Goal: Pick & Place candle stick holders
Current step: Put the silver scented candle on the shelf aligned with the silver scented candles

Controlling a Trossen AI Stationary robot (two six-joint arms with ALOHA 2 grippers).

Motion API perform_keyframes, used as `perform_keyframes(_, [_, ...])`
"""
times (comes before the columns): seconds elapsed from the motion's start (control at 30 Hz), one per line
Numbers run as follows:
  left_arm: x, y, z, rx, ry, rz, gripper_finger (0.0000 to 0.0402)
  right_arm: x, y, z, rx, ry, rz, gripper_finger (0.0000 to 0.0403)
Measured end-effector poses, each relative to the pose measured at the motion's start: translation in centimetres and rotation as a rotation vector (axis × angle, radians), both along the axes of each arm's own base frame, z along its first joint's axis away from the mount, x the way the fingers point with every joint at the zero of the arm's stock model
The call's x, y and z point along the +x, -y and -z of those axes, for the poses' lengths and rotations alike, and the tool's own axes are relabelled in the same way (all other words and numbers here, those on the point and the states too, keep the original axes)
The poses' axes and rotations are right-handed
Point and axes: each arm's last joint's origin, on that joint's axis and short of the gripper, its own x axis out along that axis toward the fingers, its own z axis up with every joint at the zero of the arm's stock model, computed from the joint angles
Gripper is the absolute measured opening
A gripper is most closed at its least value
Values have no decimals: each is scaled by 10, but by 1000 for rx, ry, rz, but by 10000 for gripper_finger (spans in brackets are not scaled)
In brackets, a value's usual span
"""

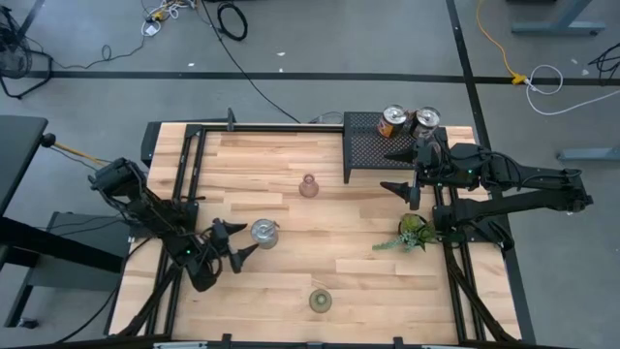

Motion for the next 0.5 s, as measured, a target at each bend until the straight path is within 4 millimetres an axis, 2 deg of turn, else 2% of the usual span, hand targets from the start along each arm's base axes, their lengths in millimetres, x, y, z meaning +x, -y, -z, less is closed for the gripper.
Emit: perform_keyframes(0.5, [28,-6,-9,17,-75,81,400,0,0,0,0,0,0,396])
